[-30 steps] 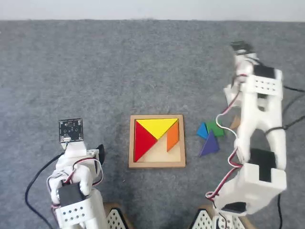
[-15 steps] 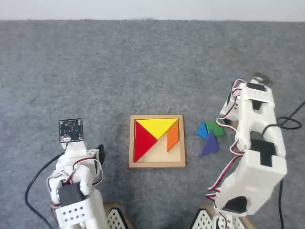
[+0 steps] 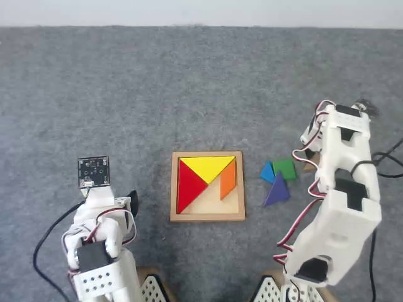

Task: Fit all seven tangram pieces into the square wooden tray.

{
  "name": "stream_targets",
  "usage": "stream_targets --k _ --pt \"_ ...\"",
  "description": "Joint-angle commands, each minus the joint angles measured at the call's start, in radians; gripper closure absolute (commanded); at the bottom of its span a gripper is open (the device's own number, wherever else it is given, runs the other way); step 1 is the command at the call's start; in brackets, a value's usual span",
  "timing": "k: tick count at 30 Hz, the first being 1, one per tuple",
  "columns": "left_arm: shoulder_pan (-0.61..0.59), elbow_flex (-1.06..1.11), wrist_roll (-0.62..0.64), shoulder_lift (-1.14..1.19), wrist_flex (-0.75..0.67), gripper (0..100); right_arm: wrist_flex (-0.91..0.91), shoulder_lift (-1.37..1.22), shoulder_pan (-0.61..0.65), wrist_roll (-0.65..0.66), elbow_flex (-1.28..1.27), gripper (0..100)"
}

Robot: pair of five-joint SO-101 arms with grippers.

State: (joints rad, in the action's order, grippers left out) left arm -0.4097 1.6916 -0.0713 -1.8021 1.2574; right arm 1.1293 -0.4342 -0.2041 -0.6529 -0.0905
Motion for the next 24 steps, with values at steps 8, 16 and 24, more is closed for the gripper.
stream_targets --k 8,16,24 --pt "-0.005 -0.008 0.009 -0.015 0.005 76 -0.015 0.101 0.005 0.1 0.038 87.3" --pt "-0.005 -0.008 0.009 -0.015 0.005 76 0.061 0.282 0.101 0.247 0.037 87.3" --pt "-0.005 -0.008 0.009 -0.015 0.005 76 0.12 0.331 0.176 0.334 0.037 86.8"
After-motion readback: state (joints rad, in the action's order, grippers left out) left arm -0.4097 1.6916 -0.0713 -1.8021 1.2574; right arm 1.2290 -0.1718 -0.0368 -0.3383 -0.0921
